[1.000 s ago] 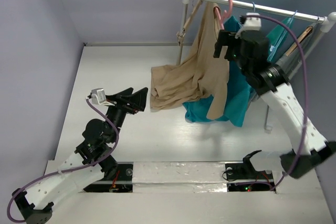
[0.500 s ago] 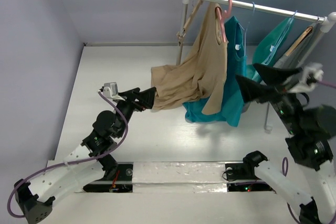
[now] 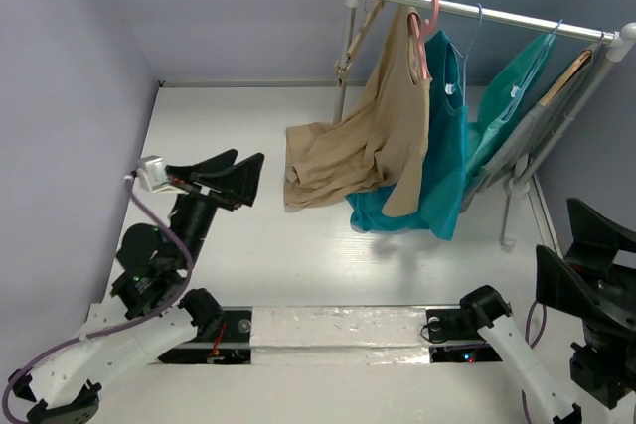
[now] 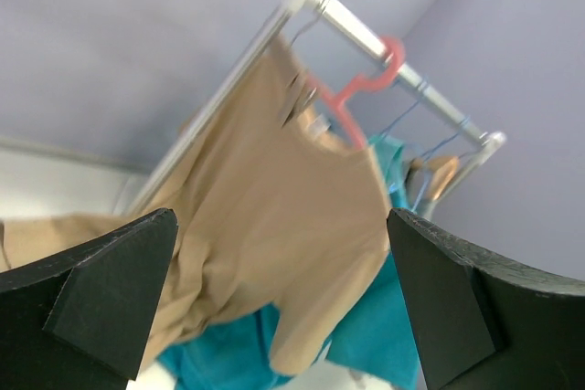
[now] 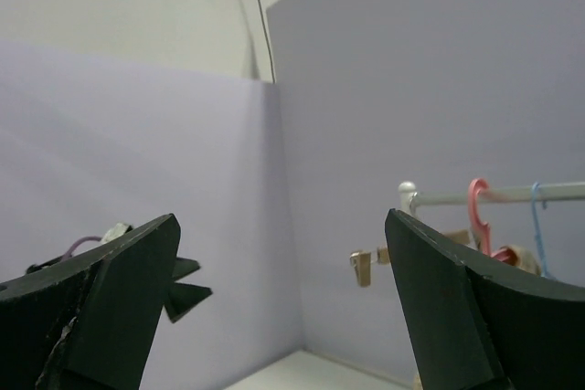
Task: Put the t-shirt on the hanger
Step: Reset both arms
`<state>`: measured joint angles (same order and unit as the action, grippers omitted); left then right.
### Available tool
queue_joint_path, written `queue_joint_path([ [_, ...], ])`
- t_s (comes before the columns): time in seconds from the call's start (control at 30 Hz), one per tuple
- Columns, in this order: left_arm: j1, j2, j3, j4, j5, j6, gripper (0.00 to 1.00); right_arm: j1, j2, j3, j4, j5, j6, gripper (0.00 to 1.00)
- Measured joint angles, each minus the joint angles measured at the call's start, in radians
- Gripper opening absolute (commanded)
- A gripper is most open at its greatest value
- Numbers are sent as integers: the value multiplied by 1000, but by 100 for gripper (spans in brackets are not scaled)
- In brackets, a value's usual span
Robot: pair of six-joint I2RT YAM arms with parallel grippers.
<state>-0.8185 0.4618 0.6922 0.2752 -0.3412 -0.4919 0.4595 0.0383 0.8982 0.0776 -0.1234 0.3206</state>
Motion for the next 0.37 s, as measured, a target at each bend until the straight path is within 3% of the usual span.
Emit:
queue_joint_path([
  [0.37, 0, -87, 56, -49, 0, 57, 99, 0, -34, -34, -19, 123, -41, 100],
])
